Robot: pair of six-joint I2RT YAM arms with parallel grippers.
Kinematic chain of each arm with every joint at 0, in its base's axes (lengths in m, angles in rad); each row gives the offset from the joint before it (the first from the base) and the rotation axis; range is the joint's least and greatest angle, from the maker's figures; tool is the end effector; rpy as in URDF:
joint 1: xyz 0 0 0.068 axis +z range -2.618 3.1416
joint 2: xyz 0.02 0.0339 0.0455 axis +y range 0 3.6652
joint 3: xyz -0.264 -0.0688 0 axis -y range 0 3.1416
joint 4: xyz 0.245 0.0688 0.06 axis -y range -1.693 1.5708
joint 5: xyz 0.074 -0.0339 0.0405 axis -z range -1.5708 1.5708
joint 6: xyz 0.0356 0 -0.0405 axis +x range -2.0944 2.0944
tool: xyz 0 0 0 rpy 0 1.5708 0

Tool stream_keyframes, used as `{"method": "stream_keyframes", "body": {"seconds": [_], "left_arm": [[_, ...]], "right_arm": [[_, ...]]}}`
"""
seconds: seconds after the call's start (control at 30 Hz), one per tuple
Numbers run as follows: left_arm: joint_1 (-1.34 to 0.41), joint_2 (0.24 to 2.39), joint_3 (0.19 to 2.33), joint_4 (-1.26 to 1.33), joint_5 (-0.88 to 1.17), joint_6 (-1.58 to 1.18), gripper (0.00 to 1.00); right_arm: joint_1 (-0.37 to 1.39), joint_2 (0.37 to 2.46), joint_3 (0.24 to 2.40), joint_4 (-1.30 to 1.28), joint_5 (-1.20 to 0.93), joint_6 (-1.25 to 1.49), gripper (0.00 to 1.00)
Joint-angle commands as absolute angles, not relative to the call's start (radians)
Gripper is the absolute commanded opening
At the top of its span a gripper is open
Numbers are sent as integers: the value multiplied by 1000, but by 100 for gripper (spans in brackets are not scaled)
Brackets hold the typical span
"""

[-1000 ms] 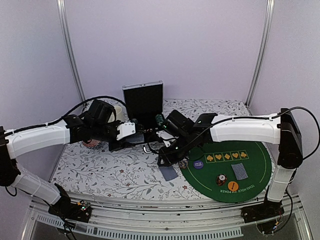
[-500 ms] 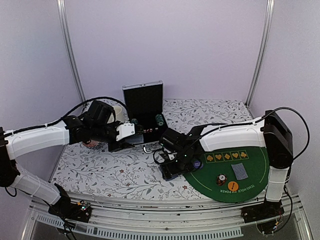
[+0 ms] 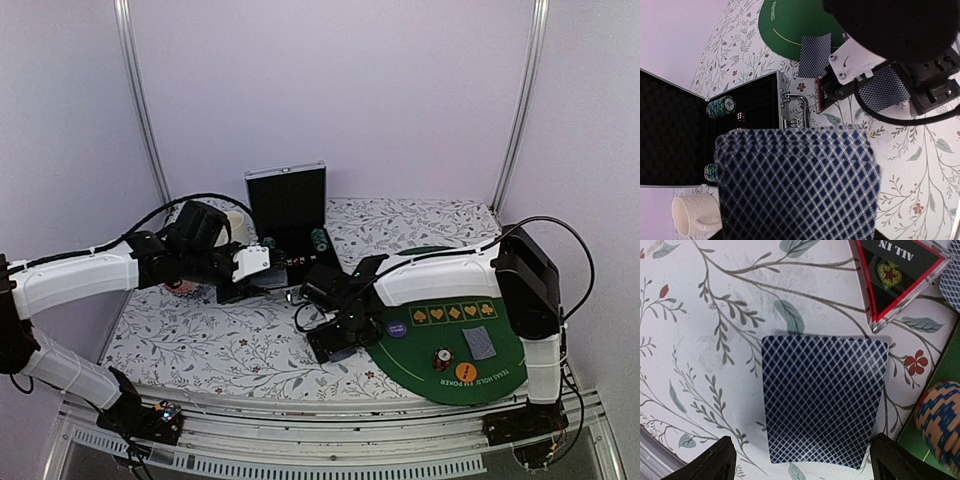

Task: Distribute texas hold em gaming equipment
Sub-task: Pick up the poker card from the center of the board.

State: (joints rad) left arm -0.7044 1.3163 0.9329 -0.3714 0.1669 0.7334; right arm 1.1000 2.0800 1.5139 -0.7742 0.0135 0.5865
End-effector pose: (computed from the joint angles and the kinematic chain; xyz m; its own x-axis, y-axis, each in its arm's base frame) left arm 0.2116 -0.1876 0.2582 0.1013 0.7802 -0.6173 0.8924 0.2030 0.4030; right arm 0.1876 0.3676 0.1565 -0.8602 -0.4701 -0.1976 -0.4966 0.8602 0.1155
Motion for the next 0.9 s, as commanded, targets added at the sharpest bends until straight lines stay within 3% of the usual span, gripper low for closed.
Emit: {"method": "stream_keyframes", "body": {"seconds": [0.0, 0.33, 0.6, 0.87], "left_arm": [[-710, 1298, 924, -348, 176, 741, 49], [-710, 1293, 923, -350, 177, 741, 49], [-710, 1295, 923, -350, 181, 742, 49], [-709, 1297, 923, -351, 182, 743, 49]], "right_arm": [[1118, 2158, 1598, -869, 121, 570, 95], [1127, 2215, 1642, -892, 142, 545, 92], [1127, 2220, 1643, -880, 140, 536, 73], [1127, 2199, 1649, -876, 137, 519, 68]]}}
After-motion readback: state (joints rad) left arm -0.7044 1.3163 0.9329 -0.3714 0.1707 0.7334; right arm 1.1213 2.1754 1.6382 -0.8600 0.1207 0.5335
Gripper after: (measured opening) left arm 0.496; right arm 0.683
